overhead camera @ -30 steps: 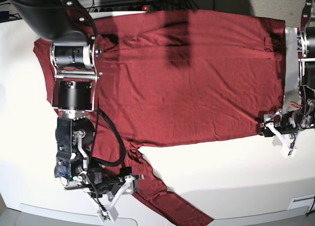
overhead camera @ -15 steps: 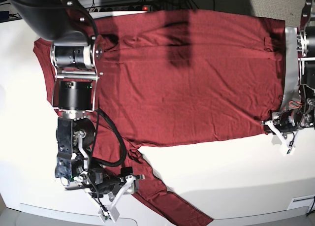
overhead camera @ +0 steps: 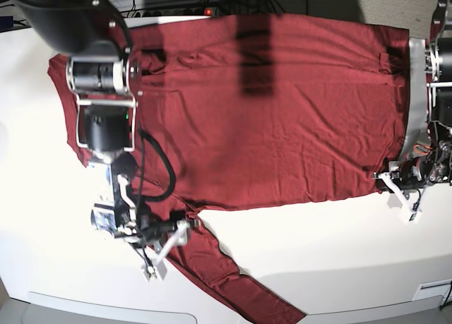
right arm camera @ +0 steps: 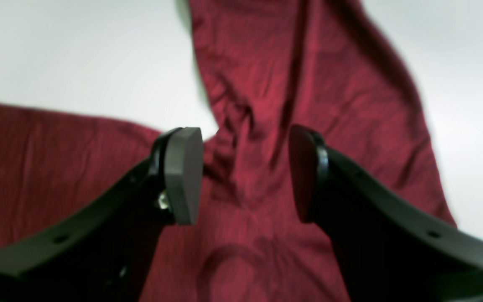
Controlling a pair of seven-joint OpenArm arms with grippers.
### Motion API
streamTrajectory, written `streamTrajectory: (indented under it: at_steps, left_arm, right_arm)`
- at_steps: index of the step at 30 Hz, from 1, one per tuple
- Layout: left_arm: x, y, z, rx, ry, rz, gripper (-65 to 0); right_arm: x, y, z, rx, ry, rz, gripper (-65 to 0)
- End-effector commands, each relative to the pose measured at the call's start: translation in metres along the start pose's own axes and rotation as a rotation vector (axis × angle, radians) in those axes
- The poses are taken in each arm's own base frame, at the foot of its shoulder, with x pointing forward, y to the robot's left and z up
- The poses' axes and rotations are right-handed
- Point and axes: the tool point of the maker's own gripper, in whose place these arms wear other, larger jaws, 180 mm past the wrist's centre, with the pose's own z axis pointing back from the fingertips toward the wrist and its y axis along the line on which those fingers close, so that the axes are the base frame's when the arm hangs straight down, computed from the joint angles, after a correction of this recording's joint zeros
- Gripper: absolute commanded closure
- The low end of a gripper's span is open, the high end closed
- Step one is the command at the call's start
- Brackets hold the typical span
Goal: Fold the T-shirt properly
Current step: 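Grasp the shirt side edge with the left gripper and sleeve with right, then fold the shirt side over with both grippers toward the robot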
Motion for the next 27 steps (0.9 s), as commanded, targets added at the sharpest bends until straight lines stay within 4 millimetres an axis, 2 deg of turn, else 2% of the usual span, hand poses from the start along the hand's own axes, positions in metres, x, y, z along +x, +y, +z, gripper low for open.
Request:
streamTrajectory:
  at_steps: [1,3,8,13,17,25,27]
  left_arm:
    - [0.019,0.006,0.007,0.008,-0.042,-0.011,0.0]
    - [0.018,0.005,0.007,0.008,-0.035,-0.011,0.0]
    - [0.016,0.005,0.007,0.008,-0.028,-0.011,0.0]
    - [0.016,0.005,0.007,0.008,-0.028,-0.011,0.0]
    - [0.016,0.006,0.007,0.008,-0.028,-0.011,0.0]
    - [0.016,0.006,0.007,0.008,-0.028,-0.011,0.0]
    - [0.016,0.006,0.007,0.008,-0.028,-0.011,0.0]
  right_arm:
    - [0.020,-0.001,0.001,-0.004,-0.039,0.028,-32.9]
    - [0.013,0.001,-0.007,-0.008,-0.030,0.057,-32.9]
    - [-0.018,0.013,-0.026,-0.009,0.050,0.170,-33.0]
    - [-0.021,0.019,-0.031,-0.023,0.052,0.279,-33.0]
    - [-0.027,0.008,-0.031,-0.086,0.046,0.238,-33.0]
    - [-0.055,0.011,-0.034,-0.078,0.085,0.221,-32.9]
    - [-0.065,0.012,-0.035,-0.074,0.103,0.216,-28.9]
